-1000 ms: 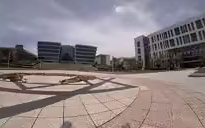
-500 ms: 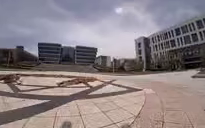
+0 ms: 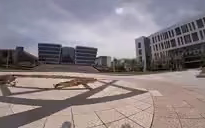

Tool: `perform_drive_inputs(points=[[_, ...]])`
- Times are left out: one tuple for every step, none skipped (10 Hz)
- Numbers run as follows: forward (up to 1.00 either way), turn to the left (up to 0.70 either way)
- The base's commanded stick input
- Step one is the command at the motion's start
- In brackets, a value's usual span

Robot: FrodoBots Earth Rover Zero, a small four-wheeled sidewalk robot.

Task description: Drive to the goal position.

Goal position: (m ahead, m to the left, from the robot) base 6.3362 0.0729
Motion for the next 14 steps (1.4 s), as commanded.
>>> perform_drive_inputs(points=[[0.70, 0.00], [0.70, 0.00], [0.70, 0.00], [0.70, 0.00], [0.70, 0.00], [0.70, 0.00], [0.70, 0.00], [0.70, 0.00], [0.70, 0.00], [0.70, 0.00], [0.70, 0.00], [0.70, 0.00], [0.70, 0.00], [0.70, -0.01]])
